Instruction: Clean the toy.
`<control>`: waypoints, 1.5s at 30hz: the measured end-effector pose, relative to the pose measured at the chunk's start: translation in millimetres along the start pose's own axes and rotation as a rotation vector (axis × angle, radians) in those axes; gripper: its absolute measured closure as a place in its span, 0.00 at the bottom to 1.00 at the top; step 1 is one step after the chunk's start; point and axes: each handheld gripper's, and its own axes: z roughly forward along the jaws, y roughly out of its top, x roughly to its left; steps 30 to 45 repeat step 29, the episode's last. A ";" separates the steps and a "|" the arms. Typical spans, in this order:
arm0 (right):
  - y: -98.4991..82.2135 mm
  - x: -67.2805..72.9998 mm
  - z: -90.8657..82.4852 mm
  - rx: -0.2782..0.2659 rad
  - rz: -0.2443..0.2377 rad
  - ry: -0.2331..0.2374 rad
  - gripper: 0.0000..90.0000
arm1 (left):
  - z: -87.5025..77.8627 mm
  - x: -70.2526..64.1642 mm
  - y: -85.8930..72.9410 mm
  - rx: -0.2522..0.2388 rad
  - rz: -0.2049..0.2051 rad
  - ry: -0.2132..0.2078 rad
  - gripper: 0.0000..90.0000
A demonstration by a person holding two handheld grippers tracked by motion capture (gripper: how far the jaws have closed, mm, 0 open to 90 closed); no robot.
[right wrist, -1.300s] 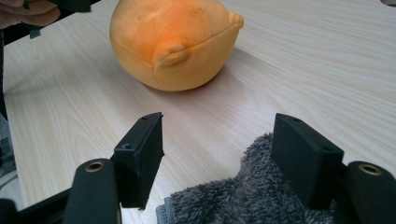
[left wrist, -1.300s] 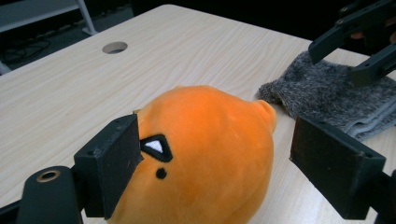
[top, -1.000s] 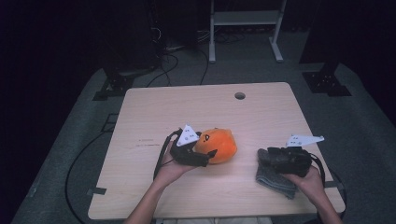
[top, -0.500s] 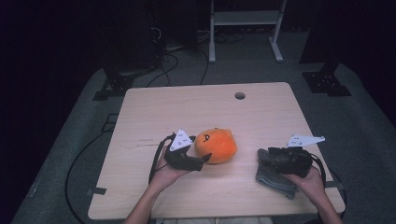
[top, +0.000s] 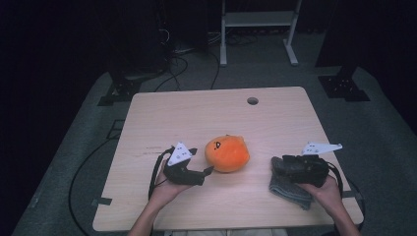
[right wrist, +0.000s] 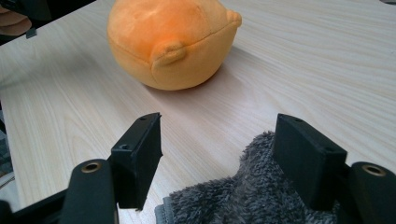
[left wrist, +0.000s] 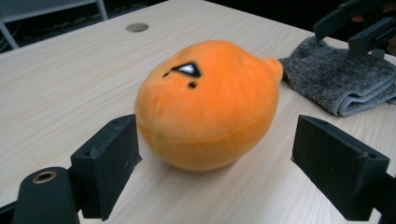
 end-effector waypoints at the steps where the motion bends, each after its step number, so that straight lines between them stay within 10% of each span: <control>1: -0.2 -0.3 0.2 0.002 0.003 0.000 0.35 | -1.2 1.2 -1.8 -0.001 -0.007 0.004 0.16; 45: -6.4 1.0 4.4 0.017 0.014 -0.008 0.34 | -20.9 17.1 -34.7 -0.001 -0.090 0.058 0.14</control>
